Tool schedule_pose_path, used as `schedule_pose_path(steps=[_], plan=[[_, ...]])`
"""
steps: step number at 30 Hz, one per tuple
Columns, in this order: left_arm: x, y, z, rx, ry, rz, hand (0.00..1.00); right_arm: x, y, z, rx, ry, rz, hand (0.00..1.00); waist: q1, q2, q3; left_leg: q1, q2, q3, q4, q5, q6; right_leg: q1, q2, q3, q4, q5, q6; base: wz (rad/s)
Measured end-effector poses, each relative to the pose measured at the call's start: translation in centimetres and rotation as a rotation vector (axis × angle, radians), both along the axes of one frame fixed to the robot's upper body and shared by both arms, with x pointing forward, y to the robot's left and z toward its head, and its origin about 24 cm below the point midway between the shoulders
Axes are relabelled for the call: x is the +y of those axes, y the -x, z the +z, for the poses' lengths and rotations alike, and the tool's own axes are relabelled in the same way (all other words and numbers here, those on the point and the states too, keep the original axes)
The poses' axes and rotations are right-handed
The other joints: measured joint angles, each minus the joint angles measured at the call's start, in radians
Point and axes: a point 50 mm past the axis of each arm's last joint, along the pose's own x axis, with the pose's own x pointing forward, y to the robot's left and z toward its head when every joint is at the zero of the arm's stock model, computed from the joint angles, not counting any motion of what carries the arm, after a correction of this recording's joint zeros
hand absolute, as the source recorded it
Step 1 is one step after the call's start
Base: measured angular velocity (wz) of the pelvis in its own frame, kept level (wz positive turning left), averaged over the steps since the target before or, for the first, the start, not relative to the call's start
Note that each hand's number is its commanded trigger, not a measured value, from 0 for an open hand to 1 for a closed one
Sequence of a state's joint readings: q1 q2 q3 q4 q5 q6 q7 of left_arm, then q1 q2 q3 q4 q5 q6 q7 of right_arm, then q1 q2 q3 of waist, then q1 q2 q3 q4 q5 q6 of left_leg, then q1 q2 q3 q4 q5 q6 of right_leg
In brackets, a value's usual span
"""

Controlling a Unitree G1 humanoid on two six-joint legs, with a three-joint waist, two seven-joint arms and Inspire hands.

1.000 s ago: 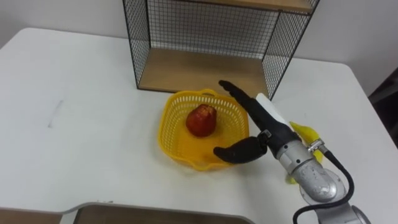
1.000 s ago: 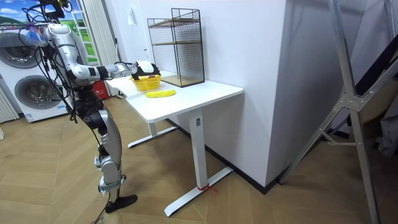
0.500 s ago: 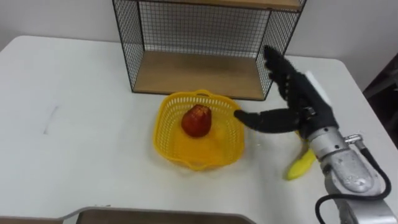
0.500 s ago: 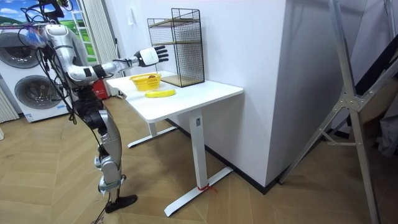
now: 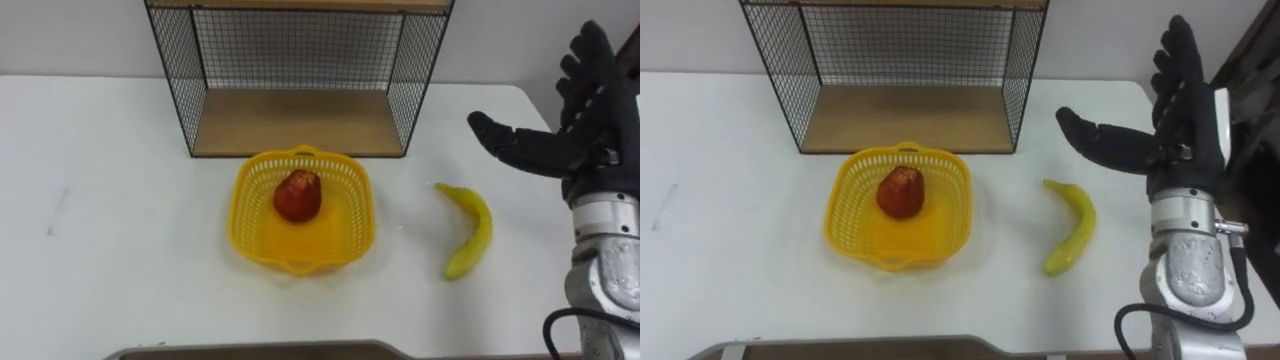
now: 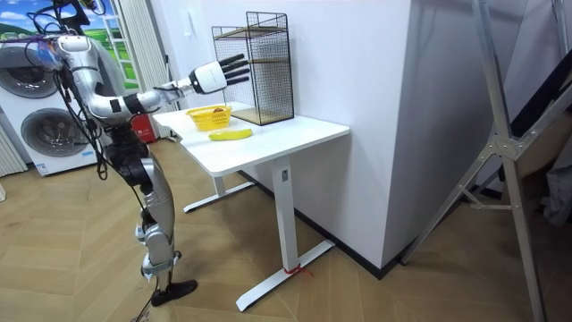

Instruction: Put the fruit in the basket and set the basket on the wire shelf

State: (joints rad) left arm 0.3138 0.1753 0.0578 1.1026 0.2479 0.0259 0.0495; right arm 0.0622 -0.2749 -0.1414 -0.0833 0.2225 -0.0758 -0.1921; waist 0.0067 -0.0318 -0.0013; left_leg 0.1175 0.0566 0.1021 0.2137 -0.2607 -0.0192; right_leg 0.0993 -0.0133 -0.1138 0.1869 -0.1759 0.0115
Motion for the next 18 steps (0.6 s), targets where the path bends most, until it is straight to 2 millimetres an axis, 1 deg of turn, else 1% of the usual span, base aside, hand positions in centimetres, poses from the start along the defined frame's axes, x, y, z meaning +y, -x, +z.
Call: schedule_pose_path(steps=[1, 3, 6, 8, 15, 17, 18], plan=[[0.0, -0.1, 0.0, -0.002, -0.003, 0.001, 0.00, -0.2, 0.1, -0.5, 0.020, -0.004, -0.014, 0.00, 0.000, -0.004, -0.0009, 0.000, 0.000, 0.001, 0.000, 0.000, 0.000, -0.001, 0.000, 0.001, 0.000, 0.000, 0.000, -0.03], [0.1, -0.2, 0.0, 0.002, -0.010, 0.004, 0.00, -0.7, 0.6, -2.0, 0.086, -0.012, -0.049, 0.00, 0.002, -0.011, 0.0014, -0.001, 0.000, 0.005, -0.001, 0.000, 0.000, -0.003, 0.000, 0.005, -0.002, 0.000, 0.000, -0.04], [0.1, -0.1, 0.0, 0.007, -0.010, 0.009, 0.00, -1.1, 0.8, -3.1, 0.139, 0.006, -0.081, 0.00, 0.005, -0.017, 0.0003, 0.000, 0.000, 0.018, -0.003, 0.001, 0.001, -0.011, 0.002, 0.016, -0.002, 0.001, 0.001, -0.11], [0.1, -0.2, 0.0, 0.001, -0.012, 0.023, 0.00, -1.3, 0.9, -3.5, 0.162, 0.038, -0.099, 0.00, 0.005, -0.018, -0.0002, 0.001, 0.000, 0.022, -0.001, 0.001, 0.001, -0.011, 0.001, 0.019, -0.001, 0.001, 0.002, -0.06], [0.3, -1.7, 0.2, -0.057, -0.015, 0.010, 0.00, -1.6, 1.1, -4.9, 0.240, 0.123, -0.095, 0.00, 0.021, -0.013, 0.0033, 0.002, 0.001, 0.025, -0.003, 0.001, 0.001, -0.013, 0.001, 0.021, -0.002, 0.001, 0.002, -0.01], [0.3, -1.7, 0.2, -0.055, -0.017, 0.012, 0.00, -1.5, 1.1, -5.0, 0.249, 0.132, -0.083, 0.00, 0.023, -0.013, 0.0035, 0.002, 0.001, 0.024, -0.005, 0.001, 0.001, -0.013, 0.001, 0.021, -0.002, 0.001, 0.002, 0.00], [0.3, -1.6, 0.2, -0.048, -0.021, 0.014, 0.00, -1.5, 1.1, -5.2, 0.258, 0.136, -0.078, 0.00, 0.024, -0.011, 0.0050, 0.002, 0.001, 0.023, -0.006, 0.001, 0.001, -0.012, 0.001, 0.020, -0.002, 0.001, 0.002, 0.00]])
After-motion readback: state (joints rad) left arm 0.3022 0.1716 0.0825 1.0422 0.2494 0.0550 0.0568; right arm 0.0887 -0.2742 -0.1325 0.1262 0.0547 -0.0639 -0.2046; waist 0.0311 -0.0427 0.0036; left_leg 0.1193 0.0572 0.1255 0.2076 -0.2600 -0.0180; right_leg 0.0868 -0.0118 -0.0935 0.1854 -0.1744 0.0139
